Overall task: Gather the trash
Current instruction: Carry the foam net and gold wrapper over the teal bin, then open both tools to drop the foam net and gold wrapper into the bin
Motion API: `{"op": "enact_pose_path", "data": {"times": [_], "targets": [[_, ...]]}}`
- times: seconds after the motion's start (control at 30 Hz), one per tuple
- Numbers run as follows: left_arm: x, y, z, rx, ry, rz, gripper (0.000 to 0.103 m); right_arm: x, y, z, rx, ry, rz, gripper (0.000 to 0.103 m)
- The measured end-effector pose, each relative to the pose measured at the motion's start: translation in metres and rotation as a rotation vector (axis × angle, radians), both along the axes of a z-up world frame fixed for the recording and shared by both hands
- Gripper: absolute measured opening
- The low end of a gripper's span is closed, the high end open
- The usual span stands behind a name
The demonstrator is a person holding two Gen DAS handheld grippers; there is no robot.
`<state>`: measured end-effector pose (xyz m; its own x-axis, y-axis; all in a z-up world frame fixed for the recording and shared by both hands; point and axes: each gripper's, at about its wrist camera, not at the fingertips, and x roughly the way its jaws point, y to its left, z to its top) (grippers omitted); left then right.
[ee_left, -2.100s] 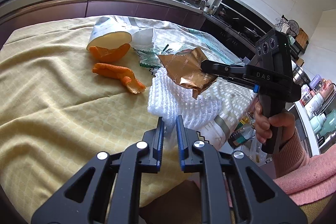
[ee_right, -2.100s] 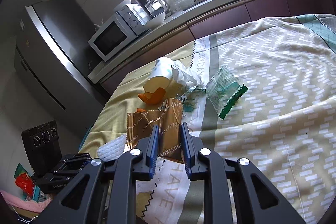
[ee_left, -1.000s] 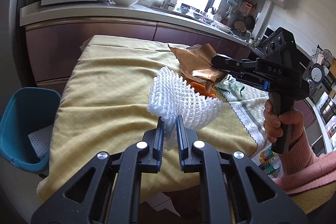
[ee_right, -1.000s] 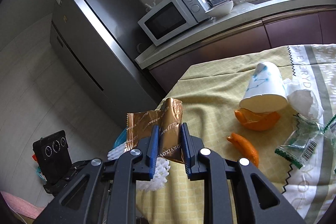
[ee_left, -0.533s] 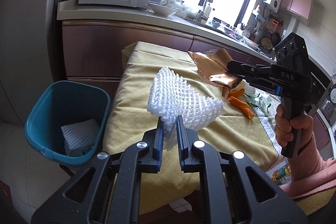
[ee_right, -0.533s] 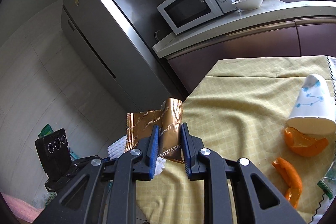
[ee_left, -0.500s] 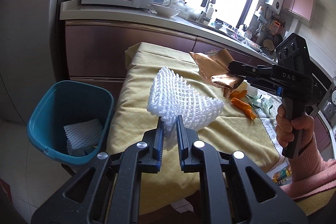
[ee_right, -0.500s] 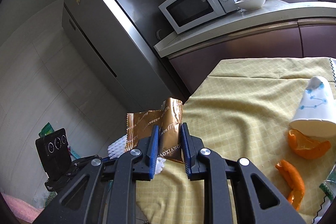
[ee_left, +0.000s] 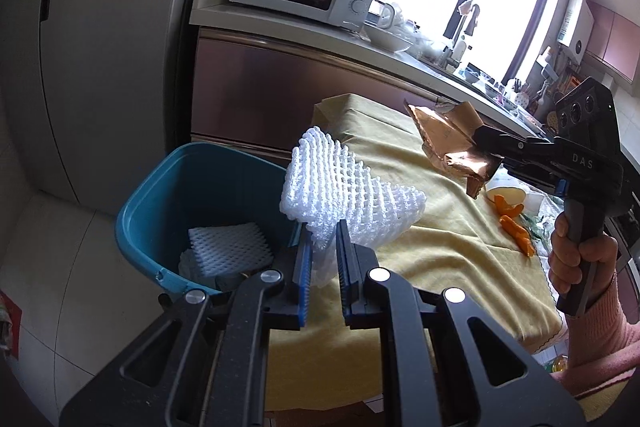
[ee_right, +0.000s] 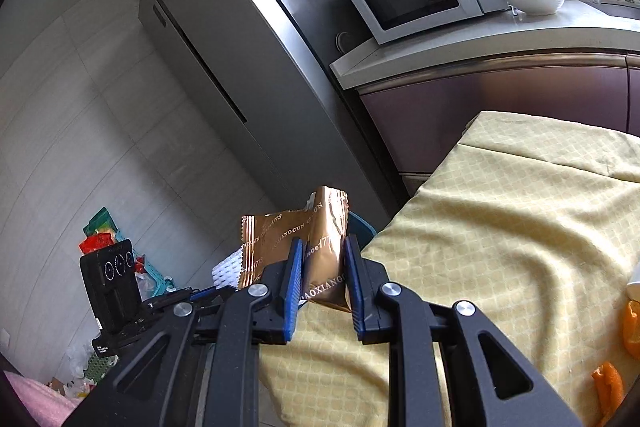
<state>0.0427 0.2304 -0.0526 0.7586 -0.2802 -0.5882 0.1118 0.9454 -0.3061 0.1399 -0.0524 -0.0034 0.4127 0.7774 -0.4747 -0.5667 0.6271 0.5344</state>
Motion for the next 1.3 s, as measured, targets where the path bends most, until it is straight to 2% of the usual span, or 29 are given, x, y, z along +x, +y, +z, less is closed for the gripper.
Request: {"op": "enact_pose_path", "data": {"times": [0.57,0.93,1.3], "targets": [[0.014,0.054,-0.032,0.018,0.082,0.162,0.012,0.025,0.065,-0.016,-0.064,0.047,0.066,0.020],[0.034,0.080,-0.055,0.047,0.144,0.260,0.013,0.038,0.100,-0.040,-0.170,0.083,0.082,0.021],[0.060,0.092,-0.076,0.051,0.202,0.305,0.015,0.051,0.133,-0.065,-0.277,0.124,0.083,0.024]]}}
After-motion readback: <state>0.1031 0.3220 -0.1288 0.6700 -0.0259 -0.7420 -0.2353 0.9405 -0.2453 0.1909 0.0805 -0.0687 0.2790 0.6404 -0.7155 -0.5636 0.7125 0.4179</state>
